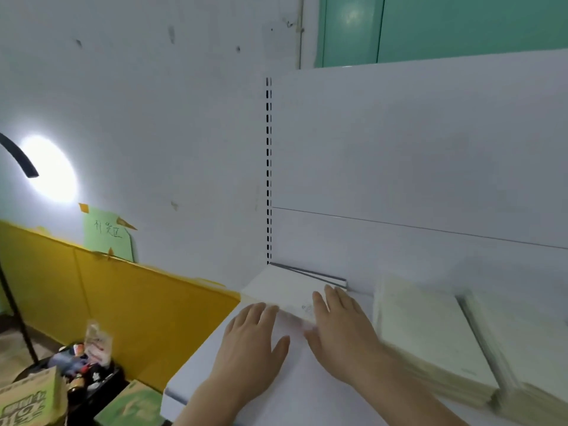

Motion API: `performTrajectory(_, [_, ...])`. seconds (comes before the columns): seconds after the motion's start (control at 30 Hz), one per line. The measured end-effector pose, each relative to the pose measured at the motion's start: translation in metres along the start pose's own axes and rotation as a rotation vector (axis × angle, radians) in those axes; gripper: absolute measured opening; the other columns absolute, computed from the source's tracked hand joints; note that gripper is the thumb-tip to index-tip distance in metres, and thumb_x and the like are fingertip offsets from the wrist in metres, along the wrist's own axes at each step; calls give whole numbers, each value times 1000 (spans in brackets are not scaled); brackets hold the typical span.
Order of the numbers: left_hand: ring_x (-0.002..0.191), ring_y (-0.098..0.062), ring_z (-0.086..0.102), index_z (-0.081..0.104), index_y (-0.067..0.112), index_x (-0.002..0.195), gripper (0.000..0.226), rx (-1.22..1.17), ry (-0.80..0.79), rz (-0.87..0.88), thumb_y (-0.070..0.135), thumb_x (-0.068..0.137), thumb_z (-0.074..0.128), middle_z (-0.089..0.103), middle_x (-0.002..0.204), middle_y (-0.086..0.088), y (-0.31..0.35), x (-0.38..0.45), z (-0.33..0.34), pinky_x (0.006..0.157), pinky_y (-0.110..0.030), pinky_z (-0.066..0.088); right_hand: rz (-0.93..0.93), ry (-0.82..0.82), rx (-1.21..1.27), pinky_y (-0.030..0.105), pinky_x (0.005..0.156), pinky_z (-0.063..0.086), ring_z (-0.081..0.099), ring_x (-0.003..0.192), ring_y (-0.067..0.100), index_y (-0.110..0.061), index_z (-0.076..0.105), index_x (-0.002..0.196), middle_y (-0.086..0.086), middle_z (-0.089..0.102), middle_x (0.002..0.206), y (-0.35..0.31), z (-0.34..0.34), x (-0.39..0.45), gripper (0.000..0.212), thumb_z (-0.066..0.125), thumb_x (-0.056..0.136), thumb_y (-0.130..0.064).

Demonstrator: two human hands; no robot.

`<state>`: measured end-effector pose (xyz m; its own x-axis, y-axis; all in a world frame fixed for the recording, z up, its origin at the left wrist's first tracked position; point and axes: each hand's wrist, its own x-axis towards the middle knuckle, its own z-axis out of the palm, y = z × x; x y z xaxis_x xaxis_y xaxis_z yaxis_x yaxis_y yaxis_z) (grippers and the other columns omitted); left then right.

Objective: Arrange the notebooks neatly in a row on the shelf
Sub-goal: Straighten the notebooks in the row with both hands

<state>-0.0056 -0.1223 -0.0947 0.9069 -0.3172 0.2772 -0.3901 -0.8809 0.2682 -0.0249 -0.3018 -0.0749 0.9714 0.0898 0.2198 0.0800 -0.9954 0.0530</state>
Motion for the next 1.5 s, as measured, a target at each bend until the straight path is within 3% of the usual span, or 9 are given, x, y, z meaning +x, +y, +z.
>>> performTrajectory(0.17, [153, -19, 6, 17, 28, 156, 65, 15, -38, 86, 53, 100, 37, 15, 164, 5, -31, 40, 7, 124, -36, 14, 95, 23, -66, 47, 117, 19, 22, 142, 35, -7, 20, 150, 19, 23, 155, -22, 14, 31, 65, 37, 98, -41])
performTrajectory(0.37, [152, -20, 6, 16, 29, 156, 64, 10, -100, 227, 55, 100, 33, 18, 163, 5, -65, 63, 6, 124, -40, 9, 152, 85, -66, 40, 83, 47, 64, 95, 28, -20, 63, 106, 1, 65, 99, -29, 25, 44, 38, 29, 90, -28])
performTrajectory(0.5, [153, -15, -2, 3, 30, 157, 73, -313, 171, 213, 56, 98, 38, 1, 166, 5, -76, 67, -4, 122, -31, 10, 293, 223, -8, 35, 81, 48, 63, 100, 23, -31, 53, 122, -3, 67, 109, -35, 4, 33, 32, 29, 101, -32])
performTrajectory(0.6, [152, -9, 1, -8, 35, 156, 85, -581, 222, 163, 62, 92, 42, -5, 165, 14, -75, 65, -16, 121, -30, 18, 411, 465, 152, 31, 55, 42, 64, 66, 18, -30, 56, 120, -5, 66, 76, -49, -18, 20, 27, 38, 100, -36])
performTrajectory(0.77, [142, -9, 36, 13, 34, 155, 88, -832, -83, 58, 72, 82, 44, 33, 156, 15, -58, 64, -22, 112, -34, 39, 511, 717, 558, 14, 56, 46, 62, 72, 0, -31, 57, 105, -14, 66, 82, -80, -49, 4, 21, 42, 96, -42])
performTrajectory(0.97, [90, -17, 71, 56, 30, 108, 15, -1451, -186, -105, 41, 99, 50, 70, 103, 6, -44, 58, -32, 66, -38, 63, 606, 624, 1035, 23, 70, 54, 68, 82, 4, -34, 64, 100, -16, 71, 90, -96, -44, 3, 17, 47, 98, -36])
performTrajectory(1.13, [89, -19, 69, 54, 32, 105, 12, -1451, 47, -167, 26, 105, 44, 68, 99, 4, -66, 63, -39, 55, -37, 61, 538, 537, 746, 13, 88, 44, 60, 105, -4, -30, 60, 125, -19, 67, 112, -69, -17, 12, 34, 37, 101, -37])
performTrajectory(1.33, [79, -6, 69, 58, 26, 98, 12, -1267, 155, -175, 29, 102, 48, 71, 85, 12, -91, 62, -25, 56, -21, 55, 377, -33, 116, 32, 121, 7, 3, 149, 16, -23, 16, 154, -5, 8, 161, -40, 25, 37, 66, 33, 98, -52])
performTrajectory(1.5, [75, -5, 68, 57, 26, 93, 15, -1150, 171, -179, 35, 101, 48, 69, 81, 19, -97, 60, -18, 65, -38, 62, 259, 72, -56, 33, 95, 43, 58, 102, 11, -30, 60, 107, -11, 64, 107, -37, 24, 44, 31, 32, 97, -39])
